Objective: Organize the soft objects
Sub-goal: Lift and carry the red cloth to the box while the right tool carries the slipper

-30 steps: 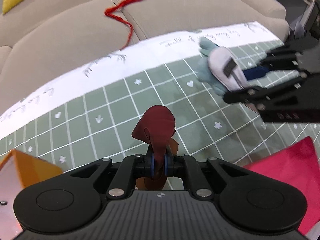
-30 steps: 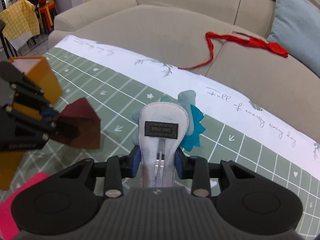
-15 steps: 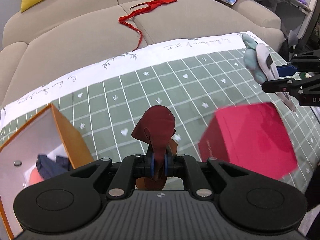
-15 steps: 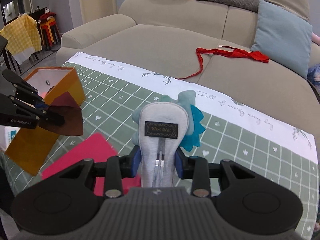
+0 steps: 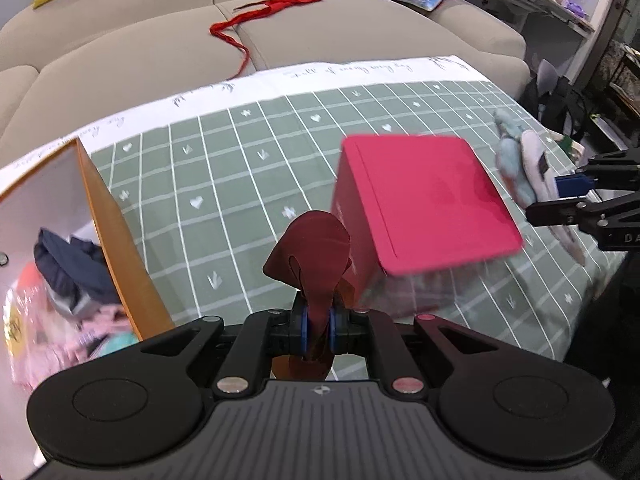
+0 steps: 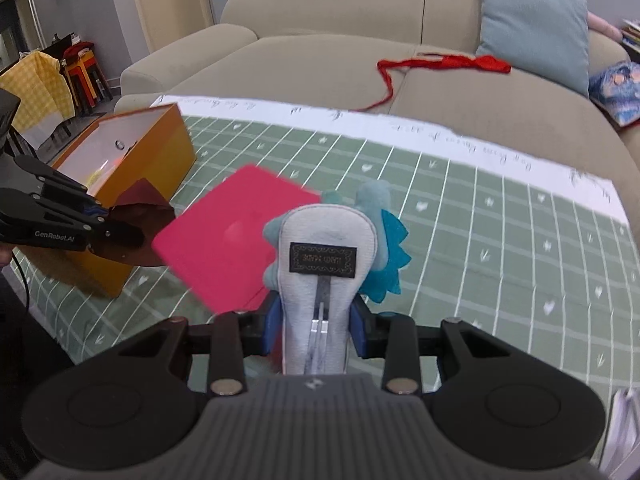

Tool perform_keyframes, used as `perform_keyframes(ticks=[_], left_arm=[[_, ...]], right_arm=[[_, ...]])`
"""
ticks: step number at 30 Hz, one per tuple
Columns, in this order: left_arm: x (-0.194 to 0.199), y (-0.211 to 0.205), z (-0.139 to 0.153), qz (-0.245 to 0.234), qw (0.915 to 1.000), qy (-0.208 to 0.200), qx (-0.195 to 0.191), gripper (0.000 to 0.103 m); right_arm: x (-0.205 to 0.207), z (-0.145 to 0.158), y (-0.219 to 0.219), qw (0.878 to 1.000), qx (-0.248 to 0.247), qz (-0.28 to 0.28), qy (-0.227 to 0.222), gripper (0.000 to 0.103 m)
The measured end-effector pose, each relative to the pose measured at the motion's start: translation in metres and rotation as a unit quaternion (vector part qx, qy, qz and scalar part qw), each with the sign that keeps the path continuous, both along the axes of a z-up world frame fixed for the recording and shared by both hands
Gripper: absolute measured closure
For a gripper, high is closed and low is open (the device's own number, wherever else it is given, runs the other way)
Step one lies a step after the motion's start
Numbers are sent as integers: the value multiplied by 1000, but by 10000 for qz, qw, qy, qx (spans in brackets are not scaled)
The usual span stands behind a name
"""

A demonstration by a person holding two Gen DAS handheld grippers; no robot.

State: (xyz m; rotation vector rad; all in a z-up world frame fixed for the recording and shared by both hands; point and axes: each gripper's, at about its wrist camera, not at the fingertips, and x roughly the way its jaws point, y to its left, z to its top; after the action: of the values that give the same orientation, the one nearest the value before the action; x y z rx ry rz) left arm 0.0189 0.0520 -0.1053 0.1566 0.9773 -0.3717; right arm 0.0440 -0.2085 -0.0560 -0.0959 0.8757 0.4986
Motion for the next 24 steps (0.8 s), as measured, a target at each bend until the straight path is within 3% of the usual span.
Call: perform_keyframes(ticks=[6, 12, 24], left_arm=[[-28, 7, -4, -61, 9999, 44, -130, 93], [-49, 24, 4, -29, 9997, -62, -226, 92], [-80, 91, 33, 562, 9965, -449, -421, 92]], right_arm=[[-29, -9, 17, 9999, 62, 17, 144, 68], [-47, 3, 47, 9993, -98, 355, 56, 68], [-59, 38, 126, 9911, -185, 1287, -292, 68]])
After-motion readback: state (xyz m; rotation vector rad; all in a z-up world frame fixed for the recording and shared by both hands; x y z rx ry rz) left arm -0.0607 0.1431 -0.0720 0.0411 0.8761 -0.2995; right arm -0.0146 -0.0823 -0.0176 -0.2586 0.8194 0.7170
